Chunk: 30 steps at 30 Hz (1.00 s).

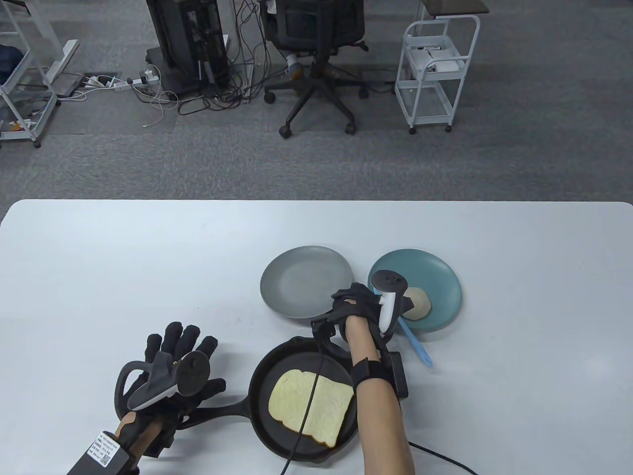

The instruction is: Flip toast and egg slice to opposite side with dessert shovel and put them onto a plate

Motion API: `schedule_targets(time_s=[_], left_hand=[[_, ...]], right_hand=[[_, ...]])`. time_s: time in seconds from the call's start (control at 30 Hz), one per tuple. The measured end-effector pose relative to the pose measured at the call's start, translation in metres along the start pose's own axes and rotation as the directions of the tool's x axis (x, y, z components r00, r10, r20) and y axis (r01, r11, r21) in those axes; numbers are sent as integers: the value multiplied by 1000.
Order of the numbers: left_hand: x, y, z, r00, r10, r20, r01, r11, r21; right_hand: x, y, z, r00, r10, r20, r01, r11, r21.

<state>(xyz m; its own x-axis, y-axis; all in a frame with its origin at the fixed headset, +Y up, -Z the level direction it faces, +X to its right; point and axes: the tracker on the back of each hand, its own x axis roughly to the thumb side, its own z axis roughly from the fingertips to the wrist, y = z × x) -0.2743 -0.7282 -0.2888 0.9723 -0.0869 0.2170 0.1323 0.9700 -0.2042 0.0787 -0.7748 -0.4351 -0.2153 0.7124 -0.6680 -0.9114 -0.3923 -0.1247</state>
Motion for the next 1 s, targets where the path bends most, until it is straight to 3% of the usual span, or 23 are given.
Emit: schedule_targets(time_s=[0.13, 0.37, 0.7, 0.77, 0.9, 1.0], left_hand=[[-1, 0, 1, 1000, -1, -7, 1, 1000, -3], [-2, 0, 1, 1000, 1, -13, -1, 1000, -8], [-1, 2, 1, 1000, 4, -1, -4, 1000, -2], [-2, 2, 1, 1000, 7, 0, -7, 1000, 2], [-1, 2, 1, 1000, 8, 2, -8, 1000, 5], [-1, 2, 1, 1000, -1, 1, 1, 1000, 6]], right_hand=[[4, 5, 1, 994, 106, -21, -105, 994, 30], [10, 5, 8, 987, 159, -8, -158, 985, 61], [22, 4, 31, 902, 418, 107, -419, 908, -18], [26, 2, 39, 874, 467, 136, -465, 884, -47], [38, -7, 68, 717, 656, 233, -622, 754, -211], [39, -15, 94, 634, 708, 309, -643, 706, -297]])
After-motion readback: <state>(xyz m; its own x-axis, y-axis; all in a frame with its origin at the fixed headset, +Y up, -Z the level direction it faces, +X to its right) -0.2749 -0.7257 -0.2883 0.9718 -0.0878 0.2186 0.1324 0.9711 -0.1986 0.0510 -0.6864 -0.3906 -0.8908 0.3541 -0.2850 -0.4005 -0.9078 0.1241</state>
